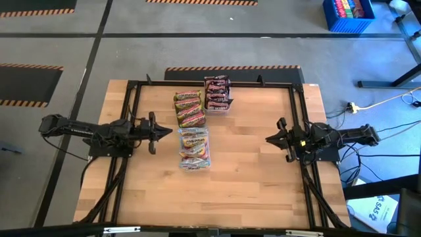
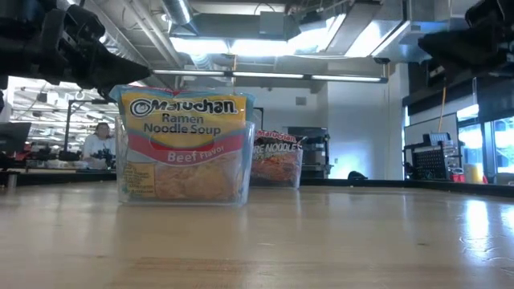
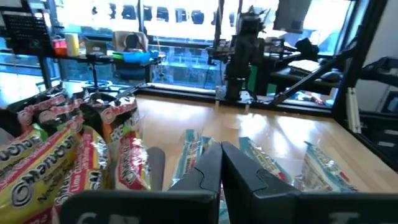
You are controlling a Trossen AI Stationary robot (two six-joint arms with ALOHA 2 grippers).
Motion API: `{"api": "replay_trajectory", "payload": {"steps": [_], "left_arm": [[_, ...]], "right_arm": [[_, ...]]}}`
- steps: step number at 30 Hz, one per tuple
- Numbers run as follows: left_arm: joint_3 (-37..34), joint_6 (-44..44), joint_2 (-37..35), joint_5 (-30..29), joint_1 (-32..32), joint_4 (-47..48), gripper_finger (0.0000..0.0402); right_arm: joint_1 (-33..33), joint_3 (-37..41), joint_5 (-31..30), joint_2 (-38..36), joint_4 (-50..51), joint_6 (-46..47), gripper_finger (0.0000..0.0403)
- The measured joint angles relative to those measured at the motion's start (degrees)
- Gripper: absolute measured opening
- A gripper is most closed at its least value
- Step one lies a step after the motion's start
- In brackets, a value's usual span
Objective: Sort Maruchan noodles
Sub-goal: Return to Home Position
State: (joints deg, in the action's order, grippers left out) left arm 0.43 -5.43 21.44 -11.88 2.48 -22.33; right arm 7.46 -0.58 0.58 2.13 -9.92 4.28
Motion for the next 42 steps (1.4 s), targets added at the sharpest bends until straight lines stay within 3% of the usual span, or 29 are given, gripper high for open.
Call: {"api": "replay_trajectory", "payload": {"steps": [5,24,29,36,42], "left_arm": [[0.0,-0.2,-0.4,1.5,0.0,0.2,0.0001],[0.0,1.4,-1.1,2.2,0.0,1.1,0.0001],[0.0,2.6,-7.3,2.0,0.0,1.5,0.0005],[0.0,-0.4,-21.1,0.3,-0.3,16.0,0.0003],[0.1,-1.9,-20.6,-3.2,-0.3,19.5,0.0014]], "right_arm": [[0.0,0.1,0.6,-1.8,8.2,1.5,0.0019],[0.0,0.0,-0.6,-1.3,9.0,3.0,0.0019],[0.0,0.0,-0.5,-1.3,9.0,3.0,0.0019],[0.0,0.0,-0.5,-1.3,9.1,3.0,0.0019],[0.0,0.0,-0.5,-1.2,9.1,2.9,0.0019]]}}
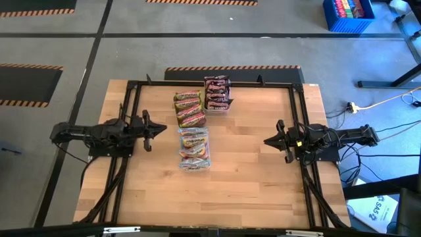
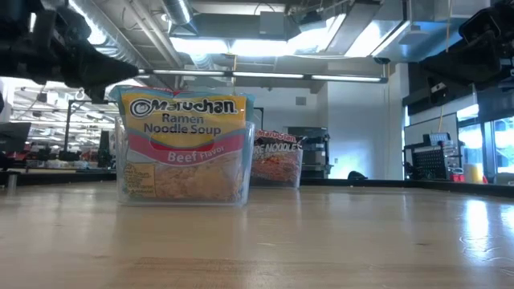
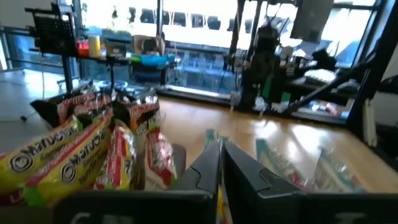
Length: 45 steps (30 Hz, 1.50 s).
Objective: Sort Maruchan noodles
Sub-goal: Return to Home Position
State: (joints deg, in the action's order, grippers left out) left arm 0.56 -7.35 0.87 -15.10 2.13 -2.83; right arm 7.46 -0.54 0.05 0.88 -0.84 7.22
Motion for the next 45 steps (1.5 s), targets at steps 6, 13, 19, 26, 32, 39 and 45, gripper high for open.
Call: {"api": "replay_trajectory", "payload": {"steps": [6,13,19,26,32,39,45], "left_arm": [[0.0,0.4,0.6,-0.4,0.0,-0.1,0.0019],[0.0,0.4,0.6,-0.5,0.0,-0.2,0.002],[0.0,0.4,0.6,-0.5,0.0,-0.2,0.002],[0.0,0.4,0.6,-0.5,0.0,-0.2,0.002],[0.0,0.4,0.6,-0.5,0.0,-0.2,0.002],[0.0,0.4,0.6,-0.5,0.0,-0.2,0.002],[0.0,0.4,0.6,-0.5,0.0,-0.2,0.002]], "right_arm": [[0.0,0.0,0.1,0.0,0.0,0.0,0.0019],[0.0,0.0,0.2,0.0,0.0,0.0,0.0019],[0.0,0.0,0.2,0.0,0.0,0.0,0.0019],[0.0,0.0,0.2,0.0,0.0,0.0,0.0019],[0.0,0.0,0.2,0.0,0.0,0.0,0.0019],[0.0,0.0,0.2,0.0,0.0,0.0,0.0019],[0.0,0.0,0.2,0.0,0.0,0.0,0.0019]]}}
